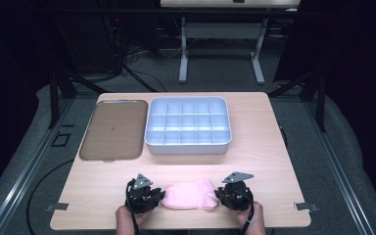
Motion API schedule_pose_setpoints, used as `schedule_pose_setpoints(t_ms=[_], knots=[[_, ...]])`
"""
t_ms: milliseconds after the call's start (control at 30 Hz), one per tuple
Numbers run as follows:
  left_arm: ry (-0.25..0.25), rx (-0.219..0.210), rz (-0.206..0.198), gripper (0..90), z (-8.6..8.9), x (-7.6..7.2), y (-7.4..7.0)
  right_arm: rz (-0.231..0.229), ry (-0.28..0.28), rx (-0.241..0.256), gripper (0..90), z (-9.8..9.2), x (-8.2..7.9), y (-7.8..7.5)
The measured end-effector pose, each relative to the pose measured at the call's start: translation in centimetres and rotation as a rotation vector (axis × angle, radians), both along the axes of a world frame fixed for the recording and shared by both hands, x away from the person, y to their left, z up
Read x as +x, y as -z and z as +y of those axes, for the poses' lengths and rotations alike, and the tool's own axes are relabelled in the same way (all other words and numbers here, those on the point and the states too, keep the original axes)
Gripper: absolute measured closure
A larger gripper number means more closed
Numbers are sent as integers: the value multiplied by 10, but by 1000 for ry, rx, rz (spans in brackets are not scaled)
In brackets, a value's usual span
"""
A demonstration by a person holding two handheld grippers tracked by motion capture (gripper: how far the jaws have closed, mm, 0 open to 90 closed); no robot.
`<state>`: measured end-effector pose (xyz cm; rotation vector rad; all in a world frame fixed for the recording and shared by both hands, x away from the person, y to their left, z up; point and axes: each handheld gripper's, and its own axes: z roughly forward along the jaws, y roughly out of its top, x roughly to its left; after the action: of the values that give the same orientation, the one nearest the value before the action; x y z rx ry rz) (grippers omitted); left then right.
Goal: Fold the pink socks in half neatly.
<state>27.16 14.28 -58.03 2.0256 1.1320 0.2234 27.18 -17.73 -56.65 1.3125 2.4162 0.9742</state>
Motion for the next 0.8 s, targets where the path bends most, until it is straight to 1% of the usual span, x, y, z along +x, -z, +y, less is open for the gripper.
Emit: schedule_pose_setpoints(t_ms=[33,67,100,200,333,367,400,433,467,500,533,567,600,700,767,800], knots=[[7,-6,-22,692,3,-1,1,6,-5,11,755,-1,0,0],[17,-18,-23,692,4,-2,2,8,-2,15,754,-2,0,0],[13,-27,-28,692,5,-2,3,11,-1,18,756,-3,0,0],[23,-22,-38,721,5,-3,4,14,-6,17,762,-3,0,1],[31,-28,-51,787,4,-5,6,5,-15,2,862,0,0,3],[18,-42,-64,814,4,-6,8,-2,-21,-9,891,1,-1,2],[18,-42,-64,823,4,-6,8,-2,-21,-9,891,1,-1,2],[15,-56,-63,823,5,-6,9,-4,-27,-16,898,1,-1,1],[13,-63,-65,851,6,-6,10,-10,-32,-23,900,2,-2,0],[13,-63,-65,856,6,-6,10,-10,-32,-23,900,2,-2,0],[17,-64,-64,859,7,-6,10,-2,-38,-28,893,2,-2,-1],[17,-64,-64,860,7,-6,10,-4,-33,-18,860,2,-1,-1],[18,-80,-54,860,8,-5,11,-5,-37,-7,799,1,0,-2],[11,-85,-54,861,8,-4,12,-5,-35,11,707,0,3,-5],[11,-85,-56,862,8,-5,12,-4,-41,12,705,1,5,-5],[10,-90,-51,862,8,-4,12,5,-59,11,710,2,7,-4]])
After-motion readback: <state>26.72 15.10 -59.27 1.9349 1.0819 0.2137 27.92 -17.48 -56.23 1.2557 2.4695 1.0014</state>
